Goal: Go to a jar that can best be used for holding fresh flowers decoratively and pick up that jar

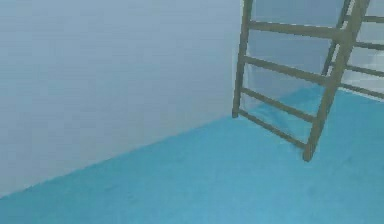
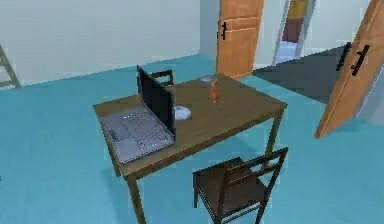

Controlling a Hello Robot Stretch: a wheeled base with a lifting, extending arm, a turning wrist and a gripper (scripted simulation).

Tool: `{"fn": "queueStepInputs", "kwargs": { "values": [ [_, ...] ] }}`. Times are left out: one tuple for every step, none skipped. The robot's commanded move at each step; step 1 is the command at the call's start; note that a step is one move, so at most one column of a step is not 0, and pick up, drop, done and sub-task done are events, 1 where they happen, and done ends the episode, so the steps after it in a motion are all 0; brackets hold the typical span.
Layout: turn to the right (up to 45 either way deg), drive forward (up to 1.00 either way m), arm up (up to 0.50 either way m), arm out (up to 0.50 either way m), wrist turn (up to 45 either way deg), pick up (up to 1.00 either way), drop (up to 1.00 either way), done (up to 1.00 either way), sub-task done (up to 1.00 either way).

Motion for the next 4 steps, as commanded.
{"fn": "queueStepInputs", "kwargs": {
  "values": [
    [45.0, 0.0, 0.0, 0.0, 0.0, 0.0, 0.0, 0.0, 0.0],
    [45.0, 0.0, 0.0, 0.0, 0.0, 0.0, 0.0, 0.0, 0.0],
    [45.0, 0.0, 0.0, 0.0, 0.0, 0.0, 0.0, 0.0, 0.0],
    [3.0, 0.0, 0.0, 0.0, 0.0, 0.0, 0.0, 0.0, 0.0]
  ]
}}
